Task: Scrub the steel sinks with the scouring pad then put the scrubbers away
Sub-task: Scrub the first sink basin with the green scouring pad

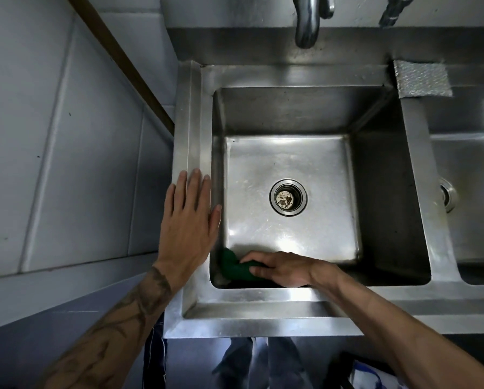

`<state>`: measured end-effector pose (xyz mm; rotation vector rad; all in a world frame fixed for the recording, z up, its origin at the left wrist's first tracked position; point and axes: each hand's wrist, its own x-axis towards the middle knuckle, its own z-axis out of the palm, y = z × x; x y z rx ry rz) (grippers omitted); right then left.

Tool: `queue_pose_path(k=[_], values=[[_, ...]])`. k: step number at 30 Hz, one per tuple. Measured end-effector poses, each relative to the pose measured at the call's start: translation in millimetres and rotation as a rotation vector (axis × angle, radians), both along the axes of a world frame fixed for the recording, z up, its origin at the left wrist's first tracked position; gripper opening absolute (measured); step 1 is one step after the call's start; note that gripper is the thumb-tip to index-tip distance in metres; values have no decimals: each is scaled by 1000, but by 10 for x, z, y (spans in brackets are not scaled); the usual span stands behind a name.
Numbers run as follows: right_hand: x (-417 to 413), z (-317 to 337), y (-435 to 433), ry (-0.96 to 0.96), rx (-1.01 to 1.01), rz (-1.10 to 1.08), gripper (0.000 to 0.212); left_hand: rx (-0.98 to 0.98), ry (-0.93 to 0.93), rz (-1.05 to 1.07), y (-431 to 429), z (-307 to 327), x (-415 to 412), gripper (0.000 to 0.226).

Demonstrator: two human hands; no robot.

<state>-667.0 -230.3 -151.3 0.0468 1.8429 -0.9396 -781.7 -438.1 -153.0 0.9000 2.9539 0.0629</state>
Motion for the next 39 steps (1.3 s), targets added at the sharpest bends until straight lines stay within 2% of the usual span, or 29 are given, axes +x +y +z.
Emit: queue_pose_path(k=[3, 8, 10, 13, 15, 19, 23, 28, 34, 39], values=[[80, 101, 29, -18, -19, -121, 33, 17, 7, -1, -99, -27, 85, 66], [-116, 19, -668, 80, 75, -398, 34, 116, -5, 37, -92, -43, 90, 60], [-153, -100, -863, 59, 49, -680, 30, 134, -19, 47, -89, -37, 93, 61], [-233, -173, -1000, 28, -95, -1198, 27, 117, -17, 46, -85, -43, 87, 64], [-330, -144, -1176, 51, -191, -1379, 32, 109, -26, 56, -78, -39, 83, 65], [-376, -57, -1499, 150, -305, -1420, 42, 72, -14, 36, -99, -57, 84, 64], [-455, -151, -1471, 138, -368, -1461, 39, 64, -5, 40, -97, -58, 74, 62], [-884, -265, -1293, 218, -382, -1480, 39, 109, -16, 73, -78, -78, 63, 59], [-711, -423, -1252, 256, -407, -1348, 42, 175, -3, 77, -78, -107, -3, 52], [-653, -507, -1260, 322, -418, -1266, 51, 134, 14, 32, 148, -60, -499, 52]])
